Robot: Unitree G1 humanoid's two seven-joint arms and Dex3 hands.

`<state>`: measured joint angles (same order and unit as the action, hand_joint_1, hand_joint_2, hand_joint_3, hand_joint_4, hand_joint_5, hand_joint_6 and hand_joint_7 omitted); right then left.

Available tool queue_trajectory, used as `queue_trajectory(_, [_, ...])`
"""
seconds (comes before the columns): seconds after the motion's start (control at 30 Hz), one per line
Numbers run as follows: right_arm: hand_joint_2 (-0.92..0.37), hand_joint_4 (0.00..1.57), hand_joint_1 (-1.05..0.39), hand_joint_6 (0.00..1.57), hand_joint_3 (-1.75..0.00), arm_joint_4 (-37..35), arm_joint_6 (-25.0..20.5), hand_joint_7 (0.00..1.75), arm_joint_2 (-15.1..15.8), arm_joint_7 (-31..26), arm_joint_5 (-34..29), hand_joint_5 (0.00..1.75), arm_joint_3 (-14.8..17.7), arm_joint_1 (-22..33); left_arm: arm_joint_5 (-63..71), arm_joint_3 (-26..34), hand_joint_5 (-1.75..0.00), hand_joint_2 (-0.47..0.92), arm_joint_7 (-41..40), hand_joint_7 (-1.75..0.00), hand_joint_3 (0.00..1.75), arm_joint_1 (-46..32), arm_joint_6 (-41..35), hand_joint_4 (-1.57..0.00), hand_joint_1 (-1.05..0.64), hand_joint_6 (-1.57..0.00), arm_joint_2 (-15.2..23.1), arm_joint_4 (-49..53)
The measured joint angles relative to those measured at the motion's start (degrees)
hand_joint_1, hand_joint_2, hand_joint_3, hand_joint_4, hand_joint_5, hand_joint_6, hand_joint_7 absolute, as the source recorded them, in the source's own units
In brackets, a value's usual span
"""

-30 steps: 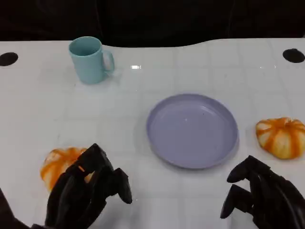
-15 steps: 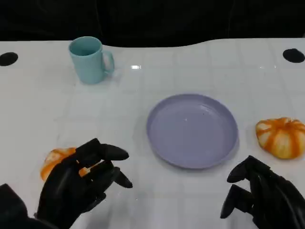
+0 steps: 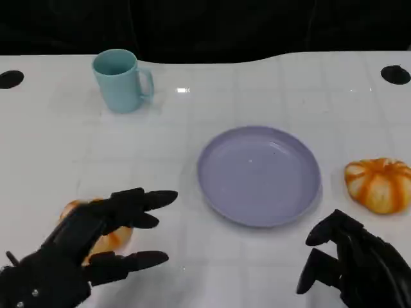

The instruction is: Grasp the bread from the table and place it into the plate.

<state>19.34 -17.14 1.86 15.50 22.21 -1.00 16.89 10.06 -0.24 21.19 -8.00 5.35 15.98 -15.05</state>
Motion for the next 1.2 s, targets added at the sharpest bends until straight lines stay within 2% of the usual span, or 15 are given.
queue_trajectory(0.13, [-0.92, 0.63, -0.53, 0.42, -0.48, 0.0, 0.0, 1.66, 0.0, 0.0, 0.0, 1.75, 0.0, 0.0, 11.1, -0.2, -0.47, 0.92, -5.2, 0.0, 0.01, -0.1, 3.1, -0.23, -0.56, -0.42, 3.1, -2.7])
queue_trajectory(0.23, [-0.92, 0.63, -0.53, 0.43, -0.48, 0.1, 0.0, 1.66, 0.0, 0.0, 0.1, 1.75, 0.0, 0.0, 19.4, -0.4, -0.41, 0.92, -7.5, 0.0, 0.05, -0.5, 4.0, -0.14, -0.6, -0.33, 5.5, -4.9])
queue_trajectory(0.47, [-0.92, 0.62, -0.53, 0.42, -0.49, 0.2, -0.2, 1.66, 0.0, 0.0, 0.1, 1.75, 0.0, 0.0, 30.4, -1.8, -0.33, 0.92, -4.0, 0.0, 0.06, -1.6, -2.0, -0.03, -0.63, -0.26, 9.0, -11.2])
queue_trajectory(0.53, [-0.92, 0.62, -0.53, 0.42, -0.49, 0.2, -0.3, 1.67, 0.0, 0.0, 0.1, 1.75, 0.1, 0.0, 34.5, -2.5, -0.28, 0.92, -2.6, 0.0, 0.04, -1.5, -4.2, -0.01, -0.61, -0.2, 9.4, -12.6])
queue_trajectory(0.73, [-0.92, 0.62, -0.53, 0.42, -0.49, 0.2, -0.2, 1.67, 0.0, 0.0, 0.1, 1.75, 0.1, 0.0, 49.1, -6.8, -0.24, 0.9, 4.2, 0.0, 0.01, 0.9, -10.9, -0.01, -0.59, -0.2, 9.9, -13.6])
queue_trajectory(0.87, [-0.92, 0.62, -0.53, 0.42, -0.48, 0.2, -0.2, 1.67, -0.1, 0.0, 0.1, 1.75, 0.1, 0.0, 52.8, -8.1, -0.22, 0.9, 5.4, -0.01, 0.0, 3.3, -12.3, -0.03, -0.6, -0.21, 9.9, -12.2])
queue_trajectory(1.2, [-0.92, 0.62, -0.53, 0.43, -0.49, 0.2, -0.3, 1.68, 0.0, -0.1, 0.1, 1.75, 0.2, 0.0, 55.3, -11.6, -0.16, 0.91, 3.6, 0.0, 0.0, 7.8, -13.4, -0.05, -0.61, -0.18, 9.9, -0.9])
